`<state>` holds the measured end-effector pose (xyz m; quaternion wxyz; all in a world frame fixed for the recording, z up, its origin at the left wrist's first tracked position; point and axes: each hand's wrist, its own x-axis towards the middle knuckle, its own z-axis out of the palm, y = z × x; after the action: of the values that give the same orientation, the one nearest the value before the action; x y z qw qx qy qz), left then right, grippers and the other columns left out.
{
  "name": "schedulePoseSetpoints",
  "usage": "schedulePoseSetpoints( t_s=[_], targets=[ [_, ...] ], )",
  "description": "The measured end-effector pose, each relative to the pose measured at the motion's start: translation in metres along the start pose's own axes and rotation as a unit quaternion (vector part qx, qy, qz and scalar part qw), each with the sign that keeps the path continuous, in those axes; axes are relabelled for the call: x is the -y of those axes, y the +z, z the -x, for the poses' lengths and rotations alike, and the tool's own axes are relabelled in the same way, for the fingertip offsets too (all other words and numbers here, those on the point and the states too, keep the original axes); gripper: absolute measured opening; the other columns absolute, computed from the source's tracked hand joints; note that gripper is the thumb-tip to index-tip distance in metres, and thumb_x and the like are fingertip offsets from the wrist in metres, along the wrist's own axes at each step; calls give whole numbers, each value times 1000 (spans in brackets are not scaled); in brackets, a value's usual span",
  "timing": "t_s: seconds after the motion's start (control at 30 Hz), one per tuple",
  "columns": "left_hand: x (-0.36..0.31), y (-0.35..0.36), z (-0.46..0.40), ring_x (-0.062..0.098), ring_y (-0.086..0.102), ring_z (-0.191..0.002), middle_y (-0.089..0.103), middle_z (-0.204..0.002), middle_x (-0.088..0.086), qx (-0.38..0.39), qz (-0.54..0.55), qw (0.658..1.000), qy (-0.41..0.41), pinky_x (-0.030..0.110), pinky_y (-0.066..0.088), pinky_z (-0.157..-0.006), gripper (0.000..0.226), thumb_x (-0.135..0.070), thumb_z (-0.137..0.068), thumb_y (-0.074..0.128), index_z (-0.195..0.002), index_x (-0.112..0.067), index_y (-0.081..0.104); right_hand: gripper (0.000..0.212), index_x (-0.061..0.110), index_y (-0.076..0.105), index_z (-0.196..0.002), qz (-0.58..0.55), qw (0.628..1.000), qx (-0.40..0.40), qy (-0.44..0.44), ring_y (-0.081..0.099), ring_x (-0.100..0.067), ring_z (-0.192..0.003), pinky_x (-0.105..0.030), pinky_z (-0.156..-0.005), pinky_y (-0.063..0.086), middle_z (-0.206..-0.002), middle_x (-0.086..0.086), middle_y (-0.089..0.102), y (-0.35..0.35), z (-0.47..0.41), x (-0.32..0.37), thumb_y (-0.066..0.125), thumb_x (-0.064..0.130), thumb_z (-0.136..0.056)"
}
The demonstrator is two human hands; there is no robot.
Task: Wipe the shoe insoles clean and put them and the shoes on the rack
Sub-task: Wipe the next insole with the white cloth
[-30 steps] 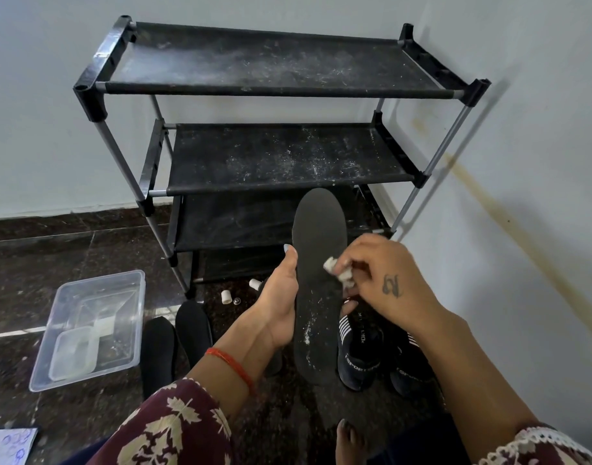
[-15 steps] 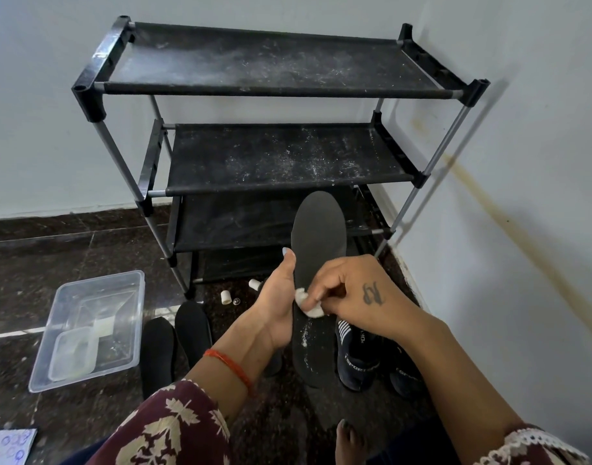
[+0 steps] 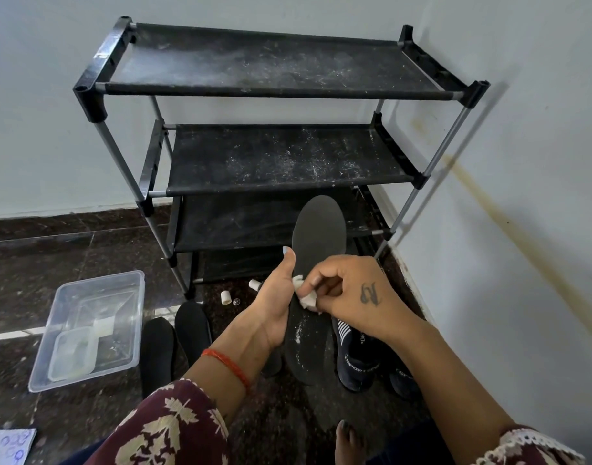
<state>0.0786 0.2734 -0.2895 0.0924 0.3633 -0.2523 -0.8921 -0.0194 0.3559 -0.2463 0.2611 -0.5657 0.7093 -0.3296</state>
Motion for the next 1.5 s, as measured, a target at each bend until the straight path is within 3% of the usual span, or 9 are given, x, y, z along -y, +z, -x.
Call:
schedulePoseSetpoints(
  t_s=[0.1,0.23,0.33,0.47,0.87,1.03,1.23,1.37,1.5],
  targets=[
    [-1,-1,0,23,66,-95,70,-109,12,-12,14,1000,21,34,50,-85,65,-60,-95,26,-108,-11,67,26,19,75,-69,-22,997,61,-31,63,-7,-69,-13,-65,48,-76,9,68,-4,4,4,72,-6,-67],
    [1,2,1,21,68,-90,73,-97,9,13,18,999,25,33,49,-80,69,-59,-95,19,-103,-10,67,24,20,75,-62,61,991,112,-31,64,-4,-71,-20,-70,52,-74,8,69,-9,4,-1,69,-4,-65],
    [0,4,3,23,70,-83,73,-98,11,42,21,999,17,38,56,-75,72,-63,-93,16,-106,-11,65,22,22,73,-63,105,994,20,-9,64,-8,-70,-30,-64,57,-76,10,66,-15,3,-12,74,0,-65],
    [-2,6,4,25,71,-81,72,-96,13,55,35,998,21,41,55,-75,72,-63,-94,16,-105,-12,66,23,20,71,-68,9,996,-88,15,64,-10,-66,-29,-53,57,-74,13,63,-9,1,-9,69,-1,-75],
    [-4,-4,-1,22,65,-98,72,-102,9,-21,43,998,40,32,48,-83,64,-58,-96,27,-105,-9,67,20,19,75,-65,-21,995,86,-51,65,-6,-72,-19,-71,52,-74,7,70,-1,2,6,74,-1,-67],
    [0,-2,1,19,71,-79,74,-90,7,-8,33,998,56,31,50,-76,49,-42,-101,29,-101,-11,67,28,22,74,-65,44,997,31,-56,64,-4,-71,-17,-68,51,-71,12,69,1,1,-1,65,-4,-69],
    [3,2,3,26,66,-84,69,-92,14,16,35,999,16,37,50,-82,48,-41,-98,35,-100,-6,68,26,24,73,-70,79,995,-51,-41,60,-7,-65,-26,-63,51,-74,7,68,3,1,-4,64,0,-72],
    [-2,0,5,20,71,-75,72,-88,8,28,68,997,26,31,57,-72,42,-37,-99,36,-103,-8,66,25,20,75,-70,15,998,15,-63,64,-7,-72,-21,-69,52,-78,8,70,2,3,2,68,-4,-71],
    [-3,-3,4,21,71,-79,73,-92,10,30,56,997,37,33,48,-80,48,-38,-100,33,-98,-6,69,27,21,76,-64,52,994,70,-72,64,-2,-72,-12,-69,49,-75,11,69,-4,3,1,67,-5,-68]
  ],
)
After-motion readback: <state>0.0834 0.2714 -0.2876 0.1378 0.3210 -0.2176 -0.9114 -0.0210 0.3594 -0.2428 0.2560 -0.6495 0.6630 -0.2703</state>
